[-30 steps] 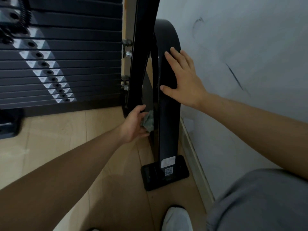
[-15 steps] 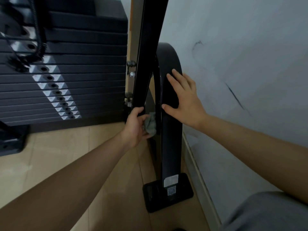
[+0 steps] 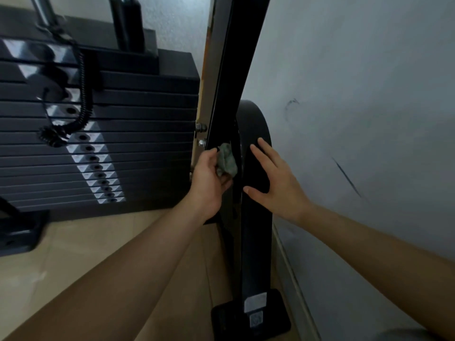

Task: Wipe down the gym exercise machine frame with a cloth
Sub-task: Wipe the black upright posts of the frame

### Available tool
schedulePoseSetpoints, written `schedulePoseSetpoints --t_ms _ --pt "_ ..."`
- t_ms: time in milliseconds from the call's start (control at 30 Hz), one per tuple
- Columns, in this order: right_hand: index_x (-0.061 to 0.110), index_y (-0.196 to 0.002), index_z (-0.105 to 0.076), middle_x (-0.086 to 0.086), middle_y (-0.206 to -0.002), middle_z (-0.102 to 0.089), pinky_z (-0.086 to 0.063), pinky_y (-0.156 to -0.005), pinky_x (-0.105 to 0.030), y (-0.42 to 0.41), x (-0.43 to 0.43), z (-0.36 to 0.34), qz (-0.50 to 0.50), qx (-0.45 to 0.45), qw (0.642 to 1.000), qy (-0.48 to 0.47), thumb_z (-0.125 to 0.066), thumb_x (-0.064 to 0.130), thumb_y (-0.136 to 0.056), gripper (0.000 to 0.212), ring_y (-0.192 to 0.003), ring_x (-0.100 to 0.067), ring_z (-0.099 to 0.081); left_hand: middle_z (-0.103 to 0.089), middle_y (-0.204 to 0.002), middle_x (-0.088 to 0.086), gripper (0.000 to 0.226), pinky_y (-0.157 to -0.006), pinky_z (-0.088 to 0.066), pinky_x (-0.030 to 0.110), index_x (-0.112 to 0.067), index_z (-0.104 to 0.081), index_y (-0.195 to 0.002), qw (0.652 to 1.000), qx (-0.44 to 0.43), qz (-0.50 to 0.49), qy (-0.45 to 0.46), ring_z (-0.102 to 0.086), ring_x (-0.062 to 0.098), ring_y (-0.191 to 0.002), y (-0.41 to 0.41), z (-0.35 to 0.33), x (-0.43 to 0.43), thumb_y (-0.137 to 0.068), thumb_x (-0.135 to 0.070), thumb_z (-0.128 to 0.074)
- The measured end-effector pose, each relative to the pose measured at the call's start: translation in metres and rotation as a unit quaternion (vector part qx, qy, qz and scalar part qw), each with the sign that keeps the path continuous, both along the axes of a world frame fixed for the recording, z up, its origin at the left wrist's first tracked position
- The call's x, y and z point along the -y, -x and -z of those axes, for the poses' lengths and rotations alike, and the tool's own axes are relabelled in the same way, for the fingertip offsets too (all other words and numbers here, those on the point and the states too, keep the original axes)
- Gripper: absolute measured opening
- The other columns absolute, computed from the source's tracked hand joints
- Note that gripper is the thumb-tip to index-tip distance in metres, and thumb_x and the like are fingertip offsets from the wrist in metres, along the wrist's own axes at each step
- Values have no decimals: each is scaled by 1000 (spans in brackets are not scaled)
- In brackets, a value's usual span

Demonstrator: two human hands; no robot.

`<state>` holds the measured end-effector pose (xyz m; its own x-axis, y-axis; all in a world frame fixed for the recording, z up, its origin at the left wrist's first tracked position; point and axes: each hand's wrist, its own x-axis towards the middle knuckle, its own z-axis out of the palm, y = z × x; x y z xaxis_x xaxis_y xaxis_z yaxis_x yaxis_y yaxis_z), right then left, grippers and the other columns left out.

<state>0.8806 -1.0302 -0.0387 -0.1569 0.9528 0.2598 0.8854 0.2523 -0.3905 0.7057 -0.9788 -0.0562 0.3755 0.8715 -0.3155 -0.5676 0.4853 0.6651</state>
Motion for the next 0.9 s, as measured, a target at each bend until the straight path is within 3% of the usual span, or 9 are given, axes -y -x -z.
schedulePoseSetpoints --t_ms 167,367,500,567,700,800,900 --pt "25 -158 -29 11 -167 -13 -38 -115 -45 0 -1 -4 13 -4 1000 -3 -81 36 -81 94 -144 -25 -36 -74 -117 5 26 -87 -55 34 -19 -68 -121 996 -83 12 32 -69 19 -107 9 23 9 -101 -26 -51" --pt "20 -155 -35 3 -166 -20 -35 -114 -40 6 2 -6 37 29 999 -20 -81 35 -80 89 -141 -30 -34 -72 -120 7 24 -85 -56 34 -20 -69 -121 960 -235 153 -20 -67 21 -112 26 60 18 -98 -21 -60" --pt "12 -143 -52 -13 -158 -34 -41 -107 -56 12 2 -8 31 98 989 -106 -76 39 -79 74 -138 -41 -30 -72 -109 7 13 -80 -58 30 -20 -72 -105 933 -317 162 -52 -69 16 -95 37 81 20 -94 -13 -67" --pt "12 -143 -51 -12 -159 -34 -39 -106 -61 15 2 -6 18 126 985 -113 -70 43 -80 73 -142 -42 -26 -71 -106 3 18 -80 -57 26 -24 -69 -103 910 -374 122 -129 -67 8 -89 40 94 19 -92 -9 -69" --pt "13 -154 -35 -4 -165 -24 -25 -118 -47 14 5 -3 -2 115 992 -49 -76 40 -82 87 -149 -35 -13 -63 -119 -6 36 -89 -45 15 -21 -65 -127 793 -490 81 -354 -60 9 -109 42 114 16 -92 -12 -69" --pt "14 -155 -34 -2 -165 -23 -22 -118 -40 9 5 -7 -11 118 992 -43 -78 36 -82 87 -150 -34 -13 -62 -128 3 40 -93 -50 30 -17 -63 -132 681 -530 66 -502 -59 19 -116 33 122 6 -92 -14 -68" --pt "12 -155 -33 -4 -165 -23 -19 -118 -38 8 6 -8 -14 131 991 -38 -78 35 -82 88 -150 -36 -13 -57 -140 5 42 -93 -49 39 -20 -59 -139 572 -589 140 -554 -54 27 -123 18 135 -4 -97 -22 -62"
